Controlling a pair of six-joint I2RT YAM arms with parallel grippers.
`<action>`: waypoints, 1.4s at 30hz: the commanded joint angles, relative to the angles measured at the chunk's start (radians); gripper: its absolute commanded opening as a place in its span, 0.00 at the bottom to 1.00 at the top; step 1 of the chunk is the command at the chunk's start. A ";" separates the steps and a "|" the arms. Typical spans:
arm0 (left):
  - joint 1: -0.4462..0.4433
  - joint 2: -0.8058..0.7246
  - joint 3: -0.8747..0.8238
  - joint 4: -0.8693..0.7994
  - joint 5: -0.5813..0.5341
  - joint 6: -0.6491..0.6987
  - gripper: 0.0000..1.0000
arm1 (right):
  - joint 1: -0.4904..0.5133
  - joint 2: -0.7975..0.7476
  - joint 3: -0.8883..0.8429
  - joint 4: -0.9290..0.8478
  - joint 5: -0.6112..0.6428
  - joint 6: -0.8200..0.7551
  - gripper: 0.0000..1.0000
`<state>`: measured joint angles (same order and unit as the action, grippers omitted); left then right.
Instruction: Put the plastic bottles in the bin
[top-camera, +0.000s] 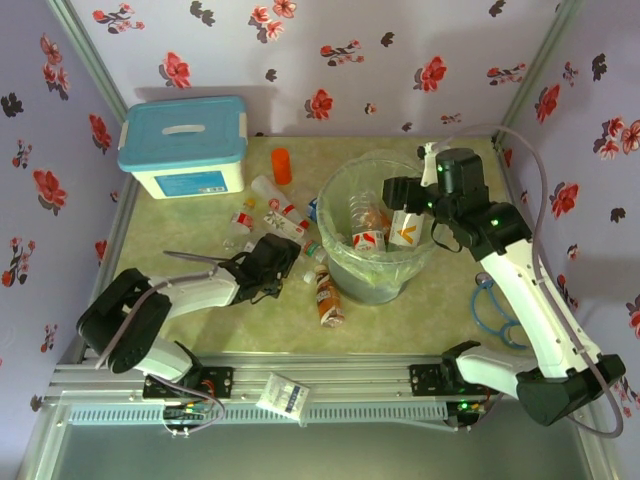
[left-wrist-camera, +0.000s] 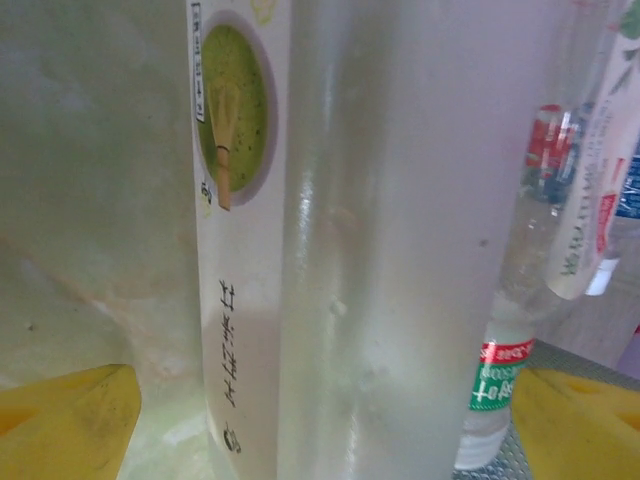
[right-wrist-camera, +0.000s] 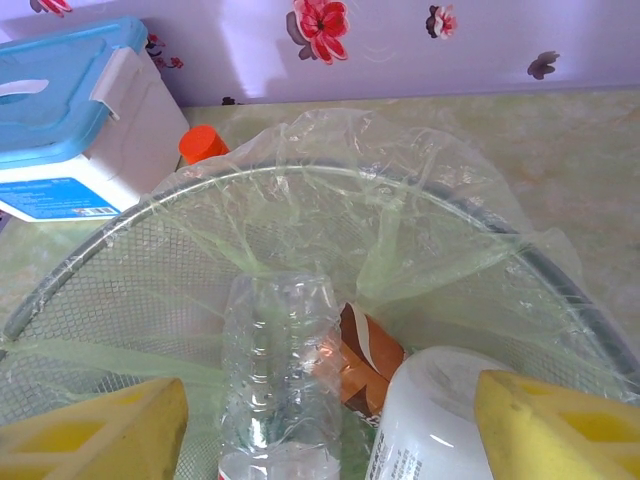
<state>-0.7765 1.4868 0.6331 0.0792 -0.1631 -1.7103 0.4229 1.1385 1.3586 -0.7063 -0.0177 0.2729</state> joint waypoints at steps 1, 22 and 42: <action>-0.008 0.038 0.016 0.033 -0.028 -0.021 0.87 | -0.009 -0.015 -0.005 0.014 0.022 0.009 0.77; -0.036 -0.189 0.099 -0.171 -0.122 0.209 0.60 | -0.016 -0.022 0.037 -0.017 0.001 0.007 0.81; 0.000 -0.442 0.373 -0.331 0.266 1.150 0.44 | 0.159 0.167 0.220 0.164 -0.353 0.004 0.88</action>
<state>-0.7807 1.0725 0.9707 -0.2070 -0.0029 -0.7265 0.5739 1.2766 1.5429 -0.6147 -0.3016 0.2714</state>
